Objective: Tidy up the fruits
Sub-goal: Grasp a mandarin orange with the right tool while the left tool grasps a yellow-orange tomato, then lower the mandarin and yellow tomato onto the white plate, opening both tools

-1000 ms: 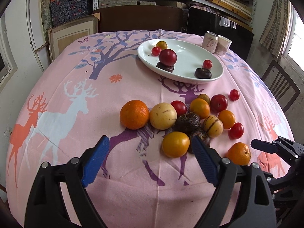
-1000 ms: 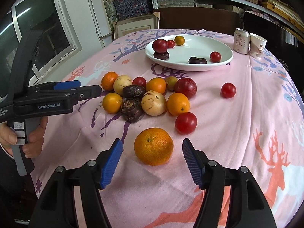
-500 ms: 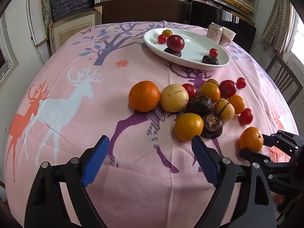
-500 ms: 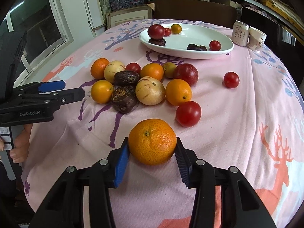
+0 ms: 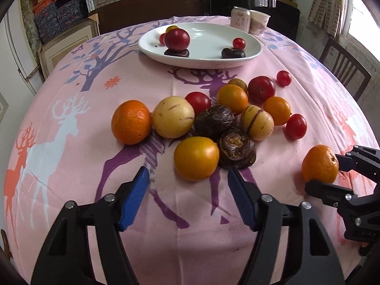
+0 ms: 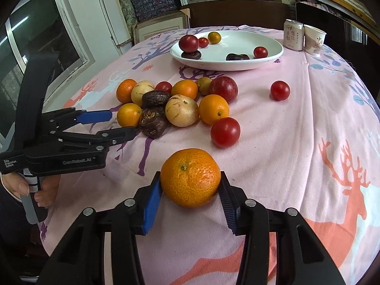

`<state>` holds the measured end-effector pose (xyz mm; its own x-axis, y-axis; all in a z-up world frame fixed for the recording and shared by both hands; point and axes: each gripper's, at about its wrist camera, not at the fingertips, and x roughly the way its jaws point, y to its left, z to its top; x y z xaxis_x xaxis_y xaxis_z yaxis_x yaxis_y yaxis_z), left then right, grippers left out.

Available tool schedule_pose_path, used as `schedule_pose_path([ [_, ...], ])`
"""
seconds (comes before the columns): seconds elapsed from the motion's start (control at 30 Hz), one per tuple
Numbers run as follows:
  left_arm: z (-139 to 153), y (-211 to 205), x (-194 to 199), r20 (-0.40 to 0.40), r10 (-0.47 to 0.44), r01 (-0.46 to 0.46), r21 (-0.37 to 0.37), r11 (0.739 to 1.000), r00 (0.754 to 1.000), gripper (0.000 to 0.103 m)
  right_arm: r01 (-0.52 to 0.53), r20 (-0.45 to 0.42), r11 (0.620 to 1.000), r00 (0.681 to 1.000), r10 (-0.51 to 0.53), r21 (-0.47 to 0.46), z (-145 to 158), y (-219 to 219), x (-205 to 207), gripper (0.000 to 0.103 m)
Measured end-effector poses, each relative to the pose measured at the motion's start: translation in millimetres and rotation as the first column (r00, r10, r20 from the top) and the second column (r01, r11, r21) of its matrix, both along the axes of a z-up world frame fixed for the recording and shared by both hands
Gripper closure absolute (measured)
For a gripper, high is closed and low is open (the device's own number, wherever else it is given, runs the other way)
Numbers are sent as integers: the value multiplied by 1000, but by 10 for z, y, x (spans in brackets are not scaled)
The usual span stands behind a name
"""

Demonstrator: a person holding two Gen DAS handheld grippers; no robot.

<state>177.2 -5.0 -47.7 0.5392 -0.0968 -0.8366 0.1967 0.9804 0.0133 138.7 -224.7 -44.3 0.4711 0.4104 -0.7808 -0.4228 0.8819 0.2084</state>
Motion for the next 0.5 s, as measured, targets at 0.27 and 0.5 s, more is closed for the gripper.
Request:
schedule_pose_path([
  [0.27,-19,-42,123,14,-31,31,-43,999,999,66,8,-2,1000,1000,-8,12,0,-40,-1,56],
  [0.5,269,40,-52,64,-19,22,-52,998,998,66,39,73,999,997,-41,29,226,-128,-19,56],
])
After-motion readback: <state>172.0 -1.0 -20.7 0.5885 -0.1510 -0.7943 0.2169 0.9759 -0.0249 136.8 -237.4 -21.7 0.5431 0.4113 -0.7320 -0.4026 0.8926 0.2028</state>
